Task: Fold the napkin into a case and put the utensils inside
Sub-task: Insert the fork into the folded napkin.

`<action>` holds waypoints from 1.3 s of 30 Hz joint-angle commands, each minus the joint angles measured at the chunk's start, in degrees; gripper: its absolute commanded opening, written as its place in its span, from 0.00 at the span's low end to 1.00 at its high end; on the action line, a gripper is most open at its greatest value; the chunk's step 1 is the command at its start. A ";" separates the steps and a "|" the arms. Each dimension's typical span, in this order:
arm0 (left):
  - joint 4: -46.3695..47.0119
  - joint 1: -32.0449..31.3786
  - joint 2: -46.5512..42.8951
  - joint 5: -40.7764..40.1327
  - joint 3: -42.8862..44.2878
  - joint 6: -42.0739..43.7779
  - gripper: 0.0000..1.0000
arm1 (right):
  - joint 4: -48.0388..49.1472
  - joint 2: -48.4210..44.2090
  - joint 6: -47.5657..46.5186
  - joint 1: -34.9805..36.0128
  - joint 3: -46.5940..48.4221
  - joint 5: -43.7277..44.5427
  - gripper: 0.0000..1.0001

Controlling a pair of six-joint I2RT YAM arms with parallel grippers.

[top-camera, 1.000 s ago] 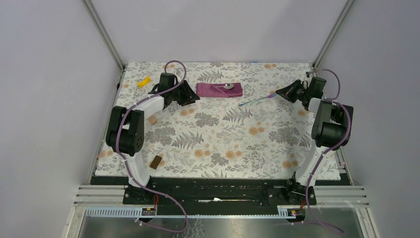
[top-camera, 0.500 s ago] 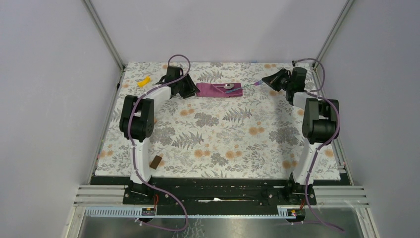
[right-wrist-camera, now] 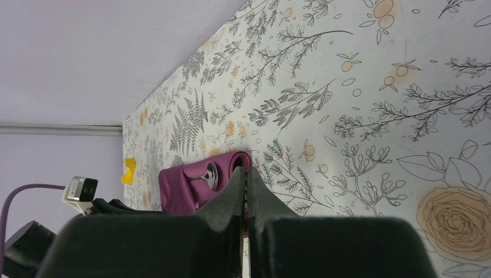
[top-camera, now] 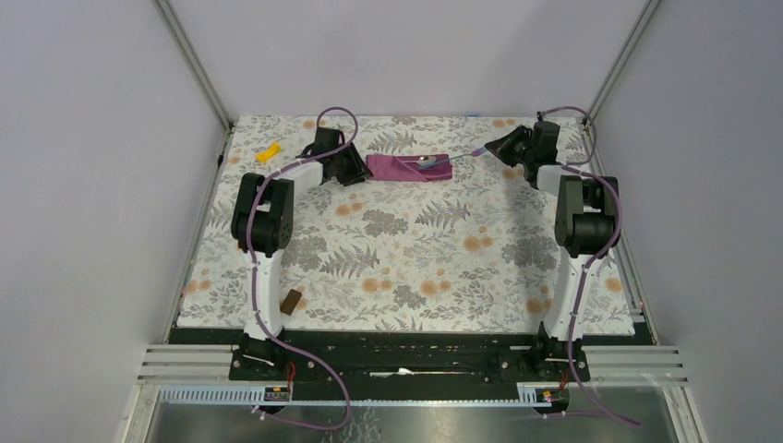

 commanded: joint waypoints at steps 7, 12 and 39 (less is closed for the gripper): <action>3.23 0.69 2.32 0.95 2.19 -0.84 0.37 | -0.63 1.41 -1.17 4.13 3.62 4.70 0.00; 4.07 0.70 2.34 1.77 1.39 -1.75 0.35 | 0.11 1.54 0.13 5.89 3.31 5.91 0.00; 6.83 0.69 1.21 3.49 -1.49 -3.95 0.33 | 6.52 2.23 16.29 17.09 -3.35 20.03 0.00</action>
